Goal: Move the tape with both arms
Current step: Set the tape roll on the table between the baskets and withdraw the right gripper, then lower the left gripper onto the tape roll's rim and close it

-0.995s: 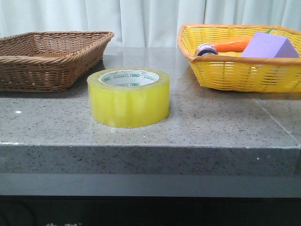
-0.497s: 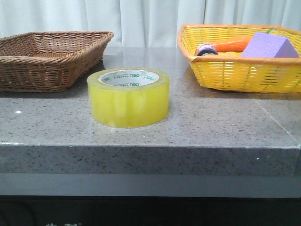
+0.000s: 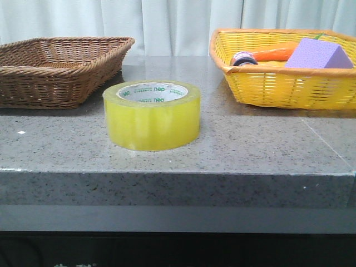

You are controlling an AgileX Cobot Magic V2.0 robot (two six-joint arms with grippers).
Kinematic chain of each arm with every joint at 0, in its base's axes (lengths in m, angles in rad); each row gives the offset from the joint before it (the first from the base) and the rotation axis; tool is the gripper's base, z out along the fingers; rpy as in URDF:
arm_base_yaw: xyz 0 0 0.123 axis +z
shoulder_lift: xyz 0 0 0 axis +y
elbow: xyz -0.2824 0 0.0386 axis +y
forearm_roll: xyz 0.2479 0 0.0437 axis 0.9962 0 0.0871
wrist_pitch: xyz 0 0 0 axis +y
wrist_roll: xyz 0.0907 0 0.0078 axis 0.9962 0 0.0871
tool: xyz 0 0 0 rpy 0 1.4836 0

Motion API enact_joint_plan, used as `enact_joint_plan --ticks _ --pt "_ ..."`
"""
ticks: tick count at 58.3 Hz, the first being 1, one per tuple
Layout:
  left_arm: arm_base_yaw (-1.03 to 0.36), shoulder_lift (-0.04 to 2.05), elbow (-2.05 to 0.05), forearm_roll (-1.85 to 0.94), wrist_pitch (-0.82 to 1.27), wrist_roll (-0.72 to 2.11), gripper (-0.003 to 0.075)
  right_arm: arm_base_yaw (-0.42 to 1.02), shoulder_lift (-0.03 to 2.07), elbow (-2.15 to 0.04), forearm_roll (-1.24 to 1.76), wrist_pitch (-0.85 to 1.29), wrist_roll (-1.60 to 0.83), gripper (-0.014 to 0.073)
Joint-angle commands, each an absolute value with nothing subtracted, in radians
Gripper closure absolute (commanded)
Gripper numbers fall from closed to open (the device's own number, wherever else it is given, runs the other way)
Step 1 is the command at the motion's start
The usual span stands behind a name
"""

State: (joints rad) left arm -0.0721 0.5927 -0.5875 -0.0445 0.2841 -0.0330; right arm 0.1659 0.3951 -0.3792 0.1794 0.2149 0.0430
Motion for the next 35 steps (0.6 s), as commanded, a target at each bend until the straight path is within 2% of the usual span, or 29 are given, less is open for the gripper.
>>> enact_joint_plan --ticks 1,7,13,28,35 --pt "-0.083 0.604 -0.635 -0.076 0.281 -0.041 0.0334 0.161 0.372 -0.4 0.175 0.091 0.04 0.0715" --pt "-0.127 0.66 -0.695 -0.087 0.468 -0.041 0.0334 0.161 0.371 -0.4 0.175 0.092 0.04 0.0715" --pt "-0.206 0.74 -0.757 -0.109 0.569 -0.041 0.0334 0.161 0.371 -0.4 0.175 0.09 0.04 0.0715" --pt "-0.438 0.971 -0.879 -0.192 0.594 -0.07 0.0332 0.161 0.371 -0.4 0.175 0.09 0.04 0.0715" --pt "-0.514 1.097 -0.945 -0.194 0.594 -0.099 0.0295 0.161 0.371 -0.4 0.175 0.09 0.04 0.0715"
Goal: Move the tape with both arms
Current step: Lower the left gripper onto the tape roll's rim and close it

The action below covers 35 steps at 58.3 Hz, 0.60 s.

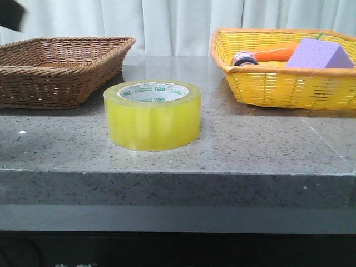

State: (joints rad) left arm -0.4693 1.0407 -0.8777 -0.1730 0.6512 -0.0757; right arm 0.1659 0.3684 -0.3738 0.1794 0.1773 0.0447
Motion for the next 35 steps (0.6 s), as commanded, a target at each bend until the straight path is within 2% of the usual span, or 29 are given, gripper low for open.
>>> enact_joint_plan --ticks 1,11,21,35 --pt "-0.52 1.11 -0.952 -0.193 0.594 -0.104 0.0286 0.161 0.371 -0.4 0.175 0.09 0.04 0.0715" --pt "-0.563 1.254 -1.041 -0.254 0.61 -0.147 0.018 0.161 0.371 -0.4 0.175 0.09 0.04 0.0715" --pt "-0.563 1.369 -1.113 -0.37 0.657 -0.147 0.0185 0.161 0.371 -0.4 0.175 0.09 0.04 0.0715" --pt "-0.563 1.475 -1.171 -0.386 0.655 -0.147 0.0185 0.161 0.371 -0.4 0.175 0.09 0.04 0.0715"
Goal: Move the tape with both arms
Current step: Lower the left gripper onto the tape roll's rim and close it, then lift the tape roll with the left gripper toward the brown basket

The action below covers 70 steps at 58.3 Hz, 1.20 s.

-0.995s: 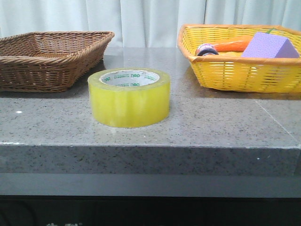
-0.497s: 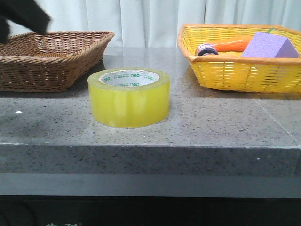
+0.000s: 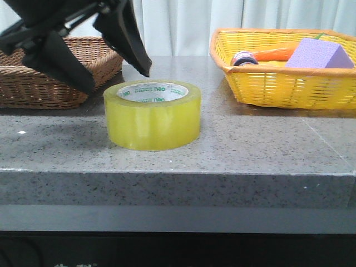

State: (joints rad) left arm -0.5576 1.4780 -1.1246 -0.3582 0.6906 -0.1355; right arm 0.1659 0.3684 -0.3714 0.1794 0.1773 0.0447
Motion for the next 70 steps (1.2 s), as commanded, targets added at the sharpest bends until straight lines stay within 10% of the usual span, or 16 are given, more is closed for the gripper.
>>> enact_joint_plan --ticks 1,20,40,70 --pt "-0.563 1.481 -1.174 -0.386 0.655 -0.147 0.0185 0.161 0.371 -0.4 0.175 0.09 0.04 0.0715" --pt "-0.563 1.543 -1.18 -0.386 0.66 -0.147 0.0211 0.161 0.371 -0.4 0.175 0.088 0.04 0.0715" --pt "-0.563 1.543 -1.181 -0.386 0.68 -0.143 0.0598 0.161 0.371 -0.4 0.175 0.086 0.04 0.0715" --pt "-0.563 1.446 -1.337 -0.324 0.74 -0.141 0.0624 0.161 0.371 -0.4 0.175 0.086 0.04 0.0715"
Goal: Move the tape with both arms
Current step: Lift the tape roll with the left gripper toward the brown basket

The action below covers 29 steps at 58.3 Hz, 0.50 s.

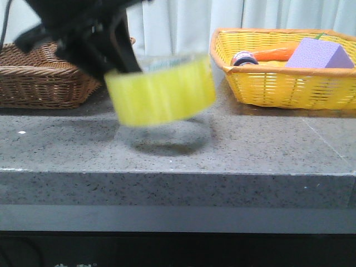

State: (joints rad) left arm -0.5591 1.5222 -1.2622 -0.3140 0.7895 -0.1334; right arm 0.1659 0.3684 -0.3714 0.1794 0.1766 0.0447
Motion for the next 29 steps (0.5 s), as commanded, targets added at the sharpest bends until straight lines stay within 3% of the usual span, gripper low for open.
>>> enact_joint_plan --ticks 1,11,29 --pt "-0.561 1.438 -1.352 -0.317 0.741 -0.141 0.0624 0.161 0.371 -0.4 0.175 0.086 0.04 0.0715" --pt "-0.523 1.419 -1.445 -0.214 0.739 -0.141 0.0624 0.161 0.371 -0.4 0.175 0.083 0.04 0.0715" --pt "-0.285 1.421 -1.477 -0.064 0.673 -0.141 0.0624 0.161 0.371 -0.4 0.175 0.08 0.04 0.0715"
